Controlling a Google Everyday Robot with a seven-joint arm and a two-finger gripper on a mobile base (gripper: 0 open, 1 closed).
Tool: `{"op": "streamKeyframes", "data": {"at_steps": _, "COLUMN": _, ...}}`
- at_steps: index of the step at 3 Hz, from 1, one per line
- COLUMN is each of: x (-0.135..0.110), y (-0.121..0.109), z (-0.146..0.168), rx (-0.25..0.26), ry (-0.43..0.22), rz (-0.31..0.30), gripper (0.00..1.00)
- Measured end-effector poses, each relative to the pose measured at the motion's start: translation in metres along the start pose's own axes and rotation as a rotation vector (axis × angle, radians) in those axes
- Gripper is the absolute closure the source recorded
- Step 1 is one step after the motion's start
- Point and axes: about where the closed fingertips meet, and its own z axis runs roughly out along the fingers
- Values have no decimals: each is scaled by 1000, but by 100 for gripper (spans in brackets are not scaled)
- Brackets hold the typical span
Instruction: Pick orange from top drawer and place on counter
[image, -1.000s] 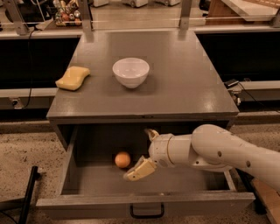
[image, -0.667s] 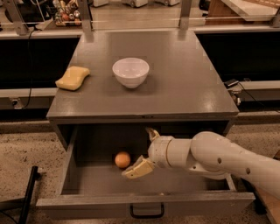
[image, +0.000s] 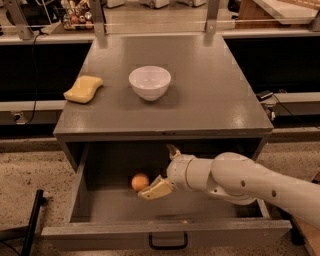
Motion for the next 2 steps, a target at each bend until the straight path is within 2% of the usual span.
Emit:
{"op": "streamKeyframes", "data": {"at_steps": 1, "x": 6, "y": -4, "z": 13, "rx": -4, "ry": 34, "rz": -2, "gripper": 0}}
{"op": "streamKeyframes", "data": {"at_steps": 2, "x": 17, "y": -5, "z": 30, "rx": 24, "ry": 29, "rz": -33, "gripper": 0}}
